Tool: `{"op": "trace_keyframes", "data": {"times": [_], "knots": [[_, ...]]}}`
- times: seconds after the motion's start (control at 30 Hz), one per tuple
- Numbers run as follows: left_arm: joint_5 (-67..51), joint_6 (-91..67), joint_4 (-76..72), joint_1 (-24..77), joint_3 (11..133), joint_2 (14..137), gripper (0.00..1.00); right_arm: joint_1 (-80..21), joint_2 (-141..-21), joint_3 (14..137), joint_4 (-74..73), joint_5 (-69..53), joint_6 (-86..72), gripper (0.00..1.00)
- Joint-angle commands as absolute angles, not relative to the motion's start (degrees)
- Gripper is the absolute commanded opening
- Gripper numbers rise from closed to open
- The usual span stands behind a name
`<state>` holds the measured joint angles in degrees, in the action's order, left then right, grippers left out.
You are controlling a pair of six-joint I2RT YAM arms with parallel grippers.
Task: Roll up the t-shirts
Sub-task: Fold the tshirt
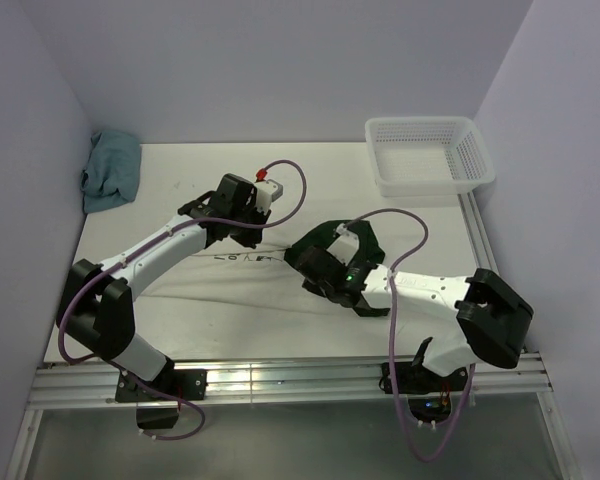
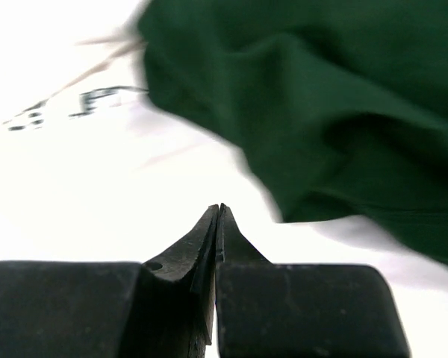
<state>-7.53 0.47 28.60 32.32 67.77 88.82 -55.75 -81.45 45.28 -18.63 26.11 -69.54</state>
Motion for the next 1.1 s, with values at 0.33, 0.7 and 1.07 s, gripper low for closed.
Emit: {"op": "trace_keyframes", "data": {"times": [0.33, 0.7, 1.07], "knots": [[-8.3, 1.7, 29.5, 32.0, 69.0, 87.9, 0.0, -60.6, -89.4, 56.0, -25.9, 29.8, -68.6, 0.0], [-8.9, 1.4, 29.4, 32.0, 69.0, 88.5, 0.0, -59.2, -78.7, 47.0, -29.1, 33.5, -73.4, 0.26], [-9.0, 1.5, 30.1, 32.0, 69.1, 88.4, 0.0, -55.7, -74.9, 41.2, -26.0, 36.3, -71.6, 0.36]]}}
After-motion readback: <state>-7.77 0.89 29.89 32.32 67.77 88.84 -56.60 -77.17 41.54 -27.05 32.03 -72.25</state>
